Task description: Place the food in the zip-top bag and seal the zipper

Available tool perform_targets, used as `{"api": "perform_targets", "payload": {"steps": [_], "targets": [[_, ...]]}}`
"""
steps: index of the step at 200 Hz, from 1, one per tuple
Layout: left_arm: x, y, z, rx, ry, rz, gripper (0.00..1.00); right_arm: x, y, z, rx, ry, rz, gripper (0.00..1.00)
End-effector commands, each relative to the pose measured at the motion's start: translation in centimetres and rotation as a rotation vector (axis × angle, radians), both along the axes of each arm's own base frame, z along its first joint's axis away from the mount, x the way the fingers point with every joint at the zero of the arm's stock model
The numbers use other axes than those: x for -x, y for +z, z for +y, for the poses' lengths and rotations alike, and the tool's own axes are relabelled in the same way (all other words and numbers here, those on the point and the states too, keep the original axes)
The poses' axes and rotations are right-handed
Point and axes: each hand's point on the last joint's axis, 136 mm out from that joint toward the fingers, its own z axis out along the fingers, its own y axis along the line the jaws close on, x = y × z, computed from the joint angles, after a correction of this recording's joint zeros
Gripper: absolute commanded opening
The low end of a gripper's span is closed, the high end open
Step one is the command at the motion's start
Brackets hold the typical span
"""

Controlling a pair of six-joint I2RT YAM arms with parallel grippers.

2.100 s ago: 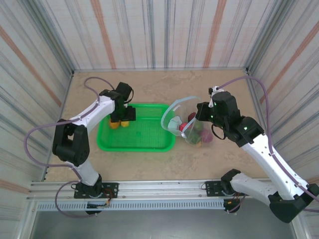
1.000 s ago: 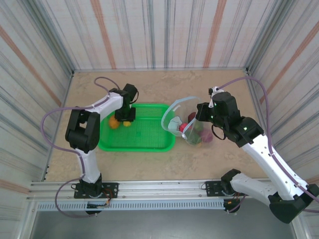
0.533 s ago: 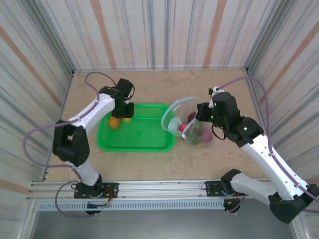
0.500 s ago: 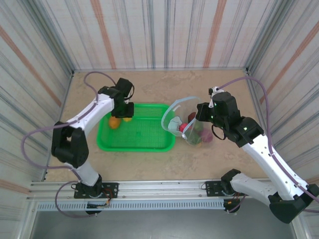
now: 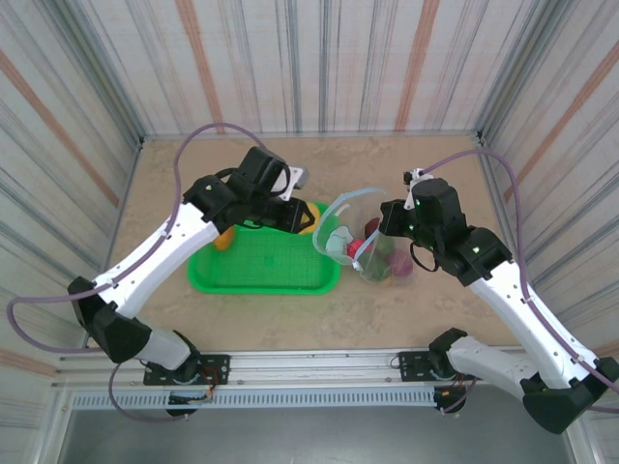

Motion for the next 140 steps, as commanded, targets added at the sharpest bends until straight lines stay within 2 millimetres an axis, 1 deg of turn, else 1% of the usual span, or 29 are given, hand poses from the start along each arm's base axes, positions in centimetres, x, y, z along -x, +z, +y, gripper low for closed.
{"api": "perform_targets", "payload": {"steps": [1, 30, 52, 65, 81, 98, 115, 129, 140], "targets": [[-0.5, 0.4, -2.9, 0.047, -0.054, 0.011, 0.35, 0.2, 0.2, 0.3, -0.012, 0.014, 0.004, 0.00], [-1.2, -0.9, -6.5, 0.054, -0.102, 0.028, 0.34, 0.3, 0.4, 0.3, -0.013, 0.016, 0.003, 0.00], [-2.3, -2.4, -8.5, 0.042, -0.114, 0.049, 0.34, 0.4, 0.6, 0.5, -0.024, 0.030, 0.006, 0.00], [-2.8, -2.9, -9.8, 0.050, -0.118, 0.061, 0.34, 0.5, 0.6, 0.8, -0.033, 0.042, 0.011, 0.00], [-3.1, -3.6, -11.5, 0.055, -0.134, 0.069, 0.34, 0.5, 0.7, 1.0, -0.041, 0.048, 0.014, 0.00], [-3.7, -4.9, -13.0, 0.035, -0.129, 0.073, 0.34, 0.5, 1.0, 1.1, -0.048, 0.050, 0.008, 0.00], [-4.2, -6.0, -14.1, 0.016, -0.109, 0.080, 0.34, 0.5, 1.3, 1.2, -0.053, 0.055, 0.004, 0.00], [-4.9, -6.7, -14.5, 0.004, -0.068, 0.084, 0.34, 0.4, 1.4, 1.2, -0.052, 0.054, 0.002, 0.00], [-5.2, -7.1, -14.7, 0.005, -0.045, 0.092, 0.38, 0.4, 1.4, 1.2, -0.051, 0.053, 0.001, 0.00]]}}
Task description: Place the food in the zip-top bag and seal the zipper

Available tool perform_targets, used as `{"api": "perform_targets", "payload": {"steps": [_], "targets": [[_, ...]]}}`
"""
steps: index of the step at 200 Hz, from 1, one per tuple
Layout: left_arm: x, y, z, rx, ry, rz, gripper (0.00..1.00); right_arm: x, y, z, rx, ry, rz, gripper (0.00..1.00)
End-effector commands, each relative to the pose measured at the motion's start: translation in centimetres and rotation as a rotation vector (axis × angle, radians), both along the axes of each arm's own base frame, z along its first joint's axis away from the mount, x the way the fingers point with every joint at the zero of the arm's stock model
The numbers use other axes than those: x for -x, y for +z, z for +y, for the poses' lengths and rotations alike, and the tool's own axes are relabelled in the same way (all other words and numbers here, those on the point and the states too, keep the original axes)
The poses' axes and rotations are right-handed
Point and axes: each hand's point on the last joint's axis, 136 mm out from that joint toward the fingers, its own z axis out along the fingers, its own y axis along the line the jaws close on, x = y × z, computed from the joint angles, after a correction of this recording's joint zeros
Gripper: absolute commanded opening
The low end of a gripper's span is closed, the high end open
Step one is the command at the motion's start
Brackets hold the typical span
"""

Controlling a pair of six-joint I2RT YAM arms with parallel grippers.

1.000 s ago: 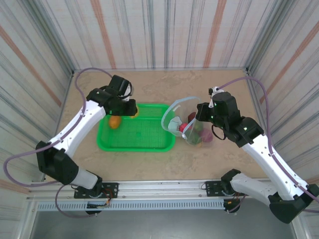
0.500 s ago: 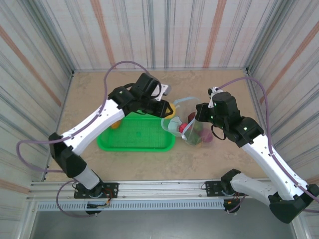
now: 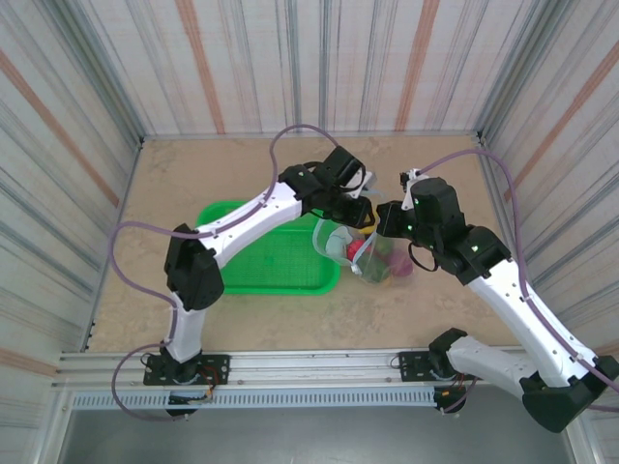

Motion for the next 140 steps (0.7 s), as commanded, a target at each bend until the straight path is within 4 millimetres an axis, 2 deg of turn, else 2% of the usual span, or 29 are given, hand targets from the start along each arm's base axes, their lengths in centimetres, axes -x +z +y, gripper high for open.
{"api": "perform_targets", "payload": {"steps": [1, 23, 41, 74, 94, 118, 140], "targets": [[-1.0, 0.3, -0.7, 0.007, 0.068, -0.005, 0.38, 0.0, 1.5, 0.3, -0.028, 0.007, -0.022, 0.00], [-1.1, 0.2, -1.2, 0.011, 0.079, 0.003, 0.61, 0.1, 1.3, 0.2, -0.023, 0.006, -0.017, 0.00], [-0.8, 0.1, -1.4, 0.020, 0.069, 0.010, 0.66, 0.1, 1.2, 0.0, -0.022, 0.003, -0.017, 0.00], [-0.4, 0.0, -1.3, 0.020, 0.061, 0.020, 0.65, 0.0, 0.8, 0.0, -0.022, 0.000, -0.011, 0.00], [0.0, 0.7, -0.7, 0.019, 0.057, 0.003, 0.63, 0.1, 0.6, -0.1, -0.016, -0.005, -0.009, 0.00], [0.5, 1.6, 0.5, 0.026, 0.056, -0.028, 0.52, 0.1, 0.4, -0.4, -0.010, -0.011, -0.009, 0.00], [1.3, 2.1, 1.3, 0.031, 0.046, -0.035, 0.39, 0.0, 0.2, -0.5, -0.009, -0.014, -0.008, 0.00]]}}
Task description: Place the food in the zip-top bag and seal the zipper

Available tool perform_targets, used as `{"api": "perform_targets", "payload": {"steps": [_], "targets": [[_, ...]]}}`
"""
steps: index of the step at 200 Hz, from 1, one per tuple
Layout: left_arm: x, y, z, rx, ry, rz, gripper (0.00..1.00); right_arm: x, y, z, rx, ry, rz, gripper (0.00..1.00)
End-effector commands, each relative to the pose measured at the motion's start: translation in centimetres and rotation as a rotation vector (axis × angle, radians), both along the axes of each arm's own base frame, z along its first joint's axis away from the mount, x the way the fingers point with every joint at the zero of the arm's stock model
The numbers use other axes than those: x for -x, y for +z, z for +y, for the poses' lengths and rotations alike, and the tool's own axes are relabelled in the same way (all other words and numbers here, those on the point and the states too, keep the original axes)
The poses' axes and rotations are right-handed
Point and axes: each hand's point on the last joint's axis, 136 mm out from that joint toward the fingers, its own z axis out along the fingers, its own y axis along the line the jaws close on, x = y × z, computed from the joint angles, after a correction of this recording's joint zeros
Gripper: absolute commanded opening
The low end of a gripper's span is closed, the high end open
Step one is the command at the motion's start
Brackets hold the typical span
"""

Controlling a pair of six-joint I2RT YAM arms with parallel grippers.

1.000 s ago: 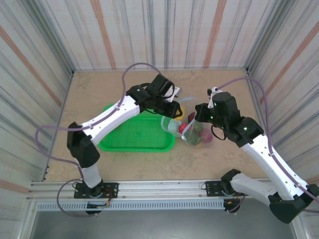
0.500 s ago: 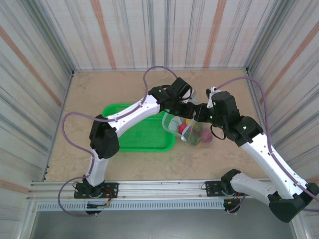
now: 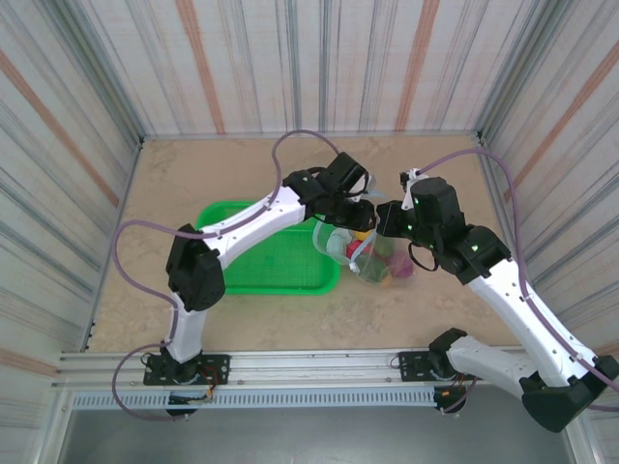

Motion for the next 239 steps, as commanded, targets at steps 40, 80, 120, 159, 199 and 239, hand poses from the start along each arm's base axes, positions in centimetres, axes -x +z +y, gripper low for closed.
{"api": "perform_targets", "payload": {"steps": [40, 80, 120, 159, 199, 239], "targets": [[1.9, 3.3, 2.3, 0.029, -0.030, -0.072, 0.20, 0.0, 0.1, -0.4, -0.006, -0.018, 0.000, 0.00], [2.6, 5.2, 5.9, 0.010, -0.014, -0.138, 0.30, 0.1, 0.1, -0.9, 0.007, -0.028, -0.008, 0.00], [1.6, 5.3, 14.1, -0.012, 0.156, -0.127, 0.54, 0.0, -0.1, -0.9, 0.013, -0.025, -0.008, 0.00], [0.2, 1.5, 24.4, -0.315, 0.398, -0.099, 0.82, -0.2, -0.2, -0.5, 0.015, -0.010, -0.001, 0.00], [-0.8, -3.0, 31.1, -0.580, 0.497, -0.022, 0.87, -0.1, -0.2, -0.5, 0.018, -0.006, -0.002, 0.00], [-1.9, -6.8, 34.3, -0.673, 0.567, 0.089, 0.87, -0.1, -0.4, -0.2, 0.012, 0.006, 0.006, 0.00]]}}
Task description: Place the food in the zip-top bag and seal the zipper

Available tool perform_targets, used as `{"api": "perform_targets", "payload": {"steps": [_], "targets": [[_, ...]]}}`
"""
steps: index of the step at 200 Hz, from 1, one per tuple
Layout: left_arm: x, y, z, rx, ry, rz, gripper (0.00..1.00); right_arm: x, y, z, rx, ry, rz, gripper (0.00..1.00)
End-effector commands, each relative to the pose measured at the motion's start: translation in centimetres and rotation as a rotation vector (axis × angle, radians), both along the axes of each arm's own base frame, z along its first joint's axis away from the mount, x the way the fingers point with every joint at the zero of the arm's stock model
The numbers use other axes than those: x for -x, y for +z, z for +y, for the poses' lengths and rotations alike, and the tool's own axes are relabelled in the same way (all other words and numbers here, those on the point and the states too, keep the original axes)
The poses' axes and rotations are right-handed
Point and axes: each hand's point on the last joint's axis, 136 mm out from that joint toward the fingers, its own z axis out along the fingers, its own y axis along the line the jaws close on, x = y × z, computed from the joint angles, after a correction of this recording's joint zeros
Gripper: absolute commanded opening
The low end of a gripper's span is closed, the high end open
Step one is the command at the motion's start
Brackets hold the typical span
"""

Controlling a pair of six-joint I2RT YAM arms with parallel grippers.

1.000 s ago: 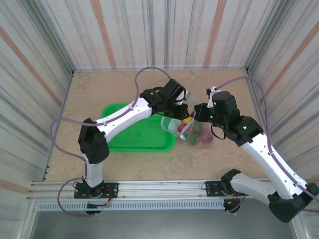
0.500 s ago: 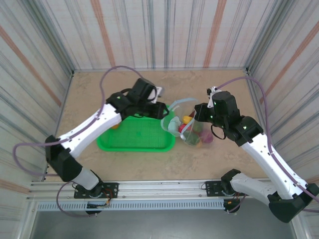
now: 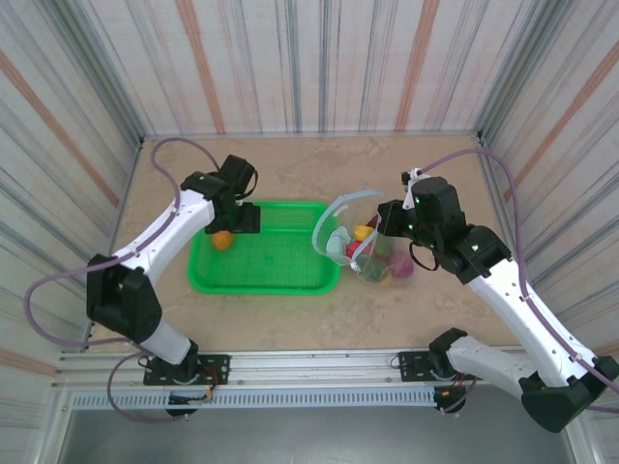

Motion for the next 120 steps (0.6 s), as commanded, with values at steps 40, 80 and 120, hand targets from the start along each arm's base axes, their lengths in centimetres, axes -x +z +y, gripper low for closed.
{"api": "perform_targets", "payload": {"steps": [40, 80, 120], "targets": [[-0.5, -4.5, 3.4, -0.162, 0.042, 0.130, 0.86, 0.2, -0.2, -0.2, 0.019, 0.015, -0.003, 0.00], [-1.1, -6.8, 4.3, -0.201, 0.052, 0.179, 0.86, 0.3, -0.5, -0.3, 0.024, 0.015, -0.002, 0.00], [-1.3, -8.5, 4.6, -0.217, 0.058, 0.209, 0.86, 0.1, -0.9, 0.0, 0.018, 0.019, 0.008, 0.00]]}}
